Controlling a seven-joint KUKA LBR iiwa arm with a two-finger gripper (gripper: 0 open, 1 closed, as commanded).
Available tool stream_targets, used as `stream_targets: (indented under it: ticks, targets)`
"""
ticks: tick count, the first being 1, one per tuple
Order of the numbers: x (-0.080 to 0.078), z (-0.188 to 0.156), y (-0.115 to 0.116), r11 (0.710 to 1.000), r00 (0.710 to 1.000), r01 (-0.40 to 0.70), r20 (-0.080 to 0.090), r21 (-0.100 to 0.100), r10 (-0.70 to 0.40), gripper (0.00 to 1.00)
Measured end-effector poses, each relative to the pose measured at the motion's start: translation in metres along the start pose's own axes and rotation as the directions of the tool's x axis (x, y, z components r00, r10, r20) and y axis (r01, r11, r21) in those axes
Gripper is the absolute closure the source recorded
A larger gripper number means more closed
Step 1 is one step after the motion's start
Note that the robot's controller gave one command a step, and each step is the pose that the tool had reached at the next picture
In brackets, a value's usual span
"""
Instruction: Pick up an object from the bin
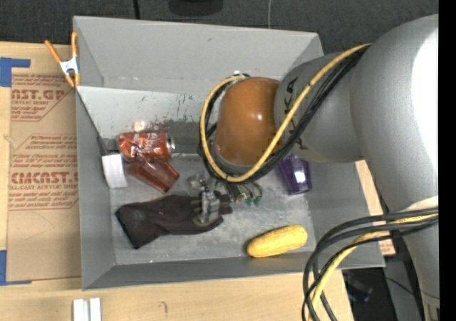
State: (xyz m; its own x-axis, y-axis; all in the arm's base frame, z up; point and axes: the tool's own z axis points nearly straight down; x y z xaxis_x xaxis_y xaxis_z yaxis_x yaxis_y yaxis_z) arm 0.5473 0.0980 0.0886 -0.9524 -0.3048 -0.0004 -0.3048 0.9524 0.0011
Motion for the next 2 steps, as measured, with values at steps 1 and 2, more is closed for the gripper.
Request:
stream_targets:
  ticks: [1,2]
  targets:
    - [0.000,0.000,0.000,1.000,1.000,0.000,0.000,0.000,0.000,1.00]
    - [-0.020,-0.128,0.050,1.000,1.000,-0.004,0.006,0.001,0.004,1.00]
